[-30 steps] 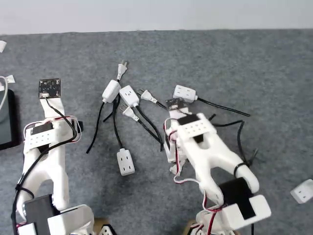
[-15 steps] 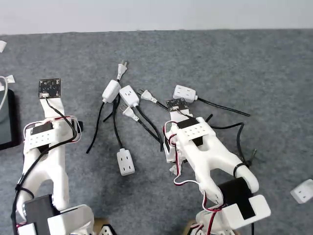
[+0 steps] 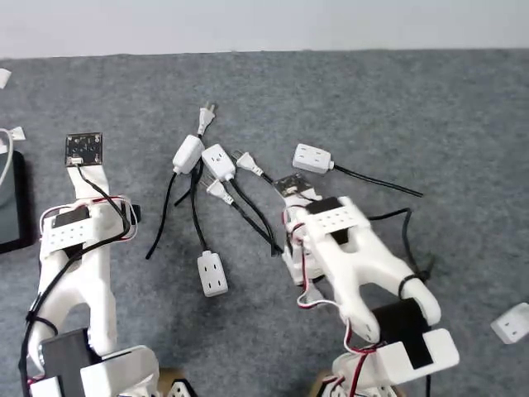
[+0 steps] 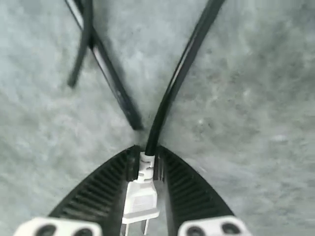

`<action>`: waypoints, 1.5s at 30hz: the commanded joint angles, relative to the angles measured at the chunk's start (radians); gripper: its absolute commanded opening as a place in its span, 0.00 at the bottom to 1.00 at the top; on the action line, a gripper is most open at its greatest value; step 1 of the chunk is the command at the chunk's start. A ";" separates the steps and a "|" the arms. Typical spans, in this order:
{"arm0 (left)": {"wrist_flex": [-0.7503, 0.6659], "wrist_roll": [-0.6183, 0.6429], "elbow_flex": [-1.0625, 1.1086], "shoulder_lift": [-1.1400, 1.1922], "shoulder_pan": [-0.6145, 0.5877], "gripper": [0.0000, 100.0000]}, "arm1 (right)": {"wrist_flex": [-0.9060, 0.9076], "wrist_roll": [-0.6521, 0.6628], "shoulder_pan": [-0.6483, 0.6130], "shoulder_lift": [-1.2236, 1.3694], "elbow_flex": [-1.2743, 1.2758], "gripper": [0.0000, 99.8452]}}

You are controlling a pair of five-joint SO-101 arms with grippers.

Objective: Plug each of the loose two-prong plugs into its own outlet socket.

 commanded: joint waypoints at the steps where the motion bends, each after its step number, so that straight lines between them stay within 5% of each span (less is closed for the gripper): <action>1: 0.006 -0.011 -0.054 -0.005 0.011 0.22 | 0.041 0.206 0.110 -0.097 -0.060 0.01; 8: 0.006 -0.011 -0.054 -0.005 0.011 0.22 | 0.042 0.624 0.280 -0.249 -0.100 0.01; 13: 0.006 -0.011 -0.054 -0.005 0.011 0.22 | 0.031 0.697 0.308 -0.199 -0.063 0.01; 23: 0.006 -0.011 -0.054 -0.005 0.011 0.22 | -0.111 0.713 0.335 0.081 -0.101 0.01; 30: 0.006 -0.011 -0.054 -0.005 0.011 0.22 | 0.062 0.713 0.337 0.151 -0.250 0.18; 45: 0.006 -0.011 -0.054 -0.005 0.011 0.22 | 0.214 0.661 0.335 0.153 -0.327 0.11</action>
